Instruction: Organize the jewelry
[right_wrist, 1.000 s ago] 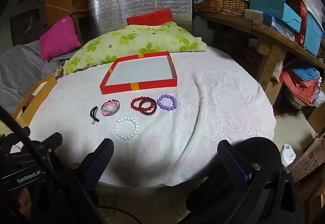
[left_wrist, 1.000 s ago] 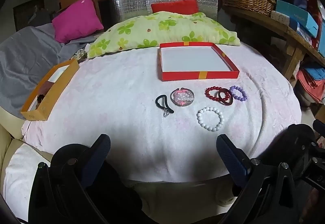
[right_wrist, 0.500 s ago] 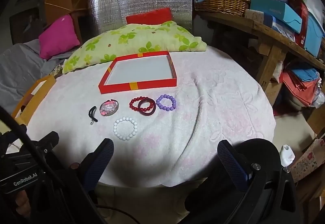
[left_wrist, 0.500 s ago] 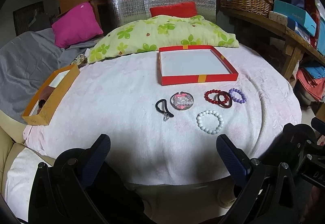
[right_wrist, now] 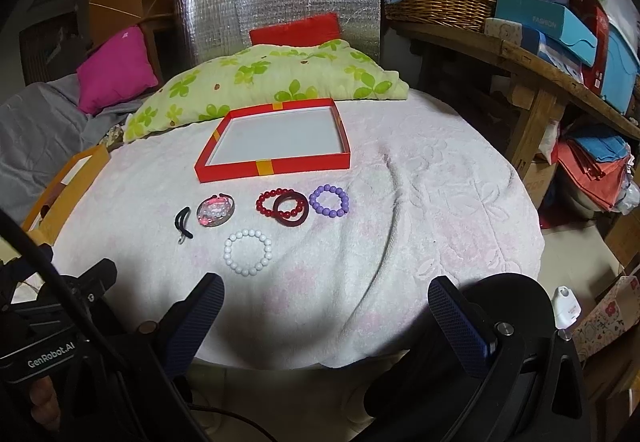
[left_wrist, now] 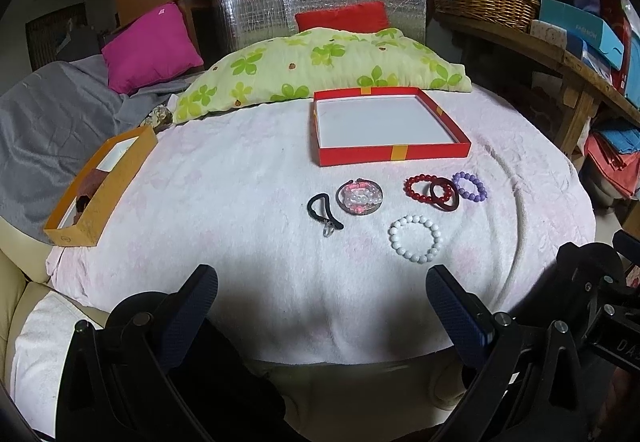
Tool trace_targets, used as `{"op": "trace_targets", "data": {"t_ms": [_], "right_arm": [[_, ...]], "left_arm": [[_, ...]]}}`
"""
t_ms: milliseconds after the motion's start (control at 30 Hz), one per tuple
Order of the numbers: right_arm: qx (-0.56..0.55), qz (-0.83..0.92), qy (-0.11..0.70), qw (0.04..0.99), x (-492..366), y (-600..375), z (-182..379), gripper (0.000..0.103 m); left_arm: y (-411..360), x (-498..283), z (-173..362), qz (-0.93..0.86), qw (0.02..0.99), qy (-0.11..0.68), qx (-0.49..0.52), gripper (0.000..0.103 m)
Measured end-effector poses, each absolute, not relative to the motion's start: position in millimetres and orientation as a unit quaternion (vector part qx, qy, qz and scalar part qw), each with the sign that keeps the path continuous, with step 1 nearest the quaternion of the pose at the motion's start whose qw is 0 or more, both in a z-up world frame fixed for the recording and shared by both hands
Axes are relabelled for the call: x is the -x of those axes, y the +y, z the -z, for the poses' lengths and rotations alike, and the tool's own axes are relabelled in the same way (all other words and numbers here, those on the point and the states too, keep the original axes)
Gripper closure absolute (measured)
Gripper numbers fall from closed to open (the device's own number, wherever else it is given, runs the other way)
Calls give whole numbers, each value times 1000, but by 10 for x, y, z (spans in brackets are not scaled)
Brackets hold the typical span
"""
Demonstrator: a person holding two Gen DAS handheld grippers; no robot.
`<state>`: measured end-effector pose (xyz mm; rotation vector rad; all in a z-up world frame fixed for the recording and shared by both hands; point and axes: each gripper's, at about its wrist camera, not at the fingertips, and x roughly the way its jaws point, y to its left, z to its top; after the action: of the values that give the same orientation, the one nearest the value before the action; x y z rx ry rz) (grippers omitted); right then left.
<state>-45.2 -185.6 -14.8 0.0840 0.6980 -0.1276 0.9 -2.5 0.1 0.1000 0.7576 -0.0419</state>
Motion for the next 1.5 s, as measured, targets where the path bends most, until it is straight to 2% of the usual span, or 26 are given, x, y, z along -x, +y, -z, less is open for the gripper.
{"op": "trace_targets", "data": {"t_ms": [1500], "right_arm": [[-37, 59, 354, 933, 431, -1845, 218, 0]], "left_arm": [[-56, -18, 88, 22, 922, 383, -57, 0]]}}
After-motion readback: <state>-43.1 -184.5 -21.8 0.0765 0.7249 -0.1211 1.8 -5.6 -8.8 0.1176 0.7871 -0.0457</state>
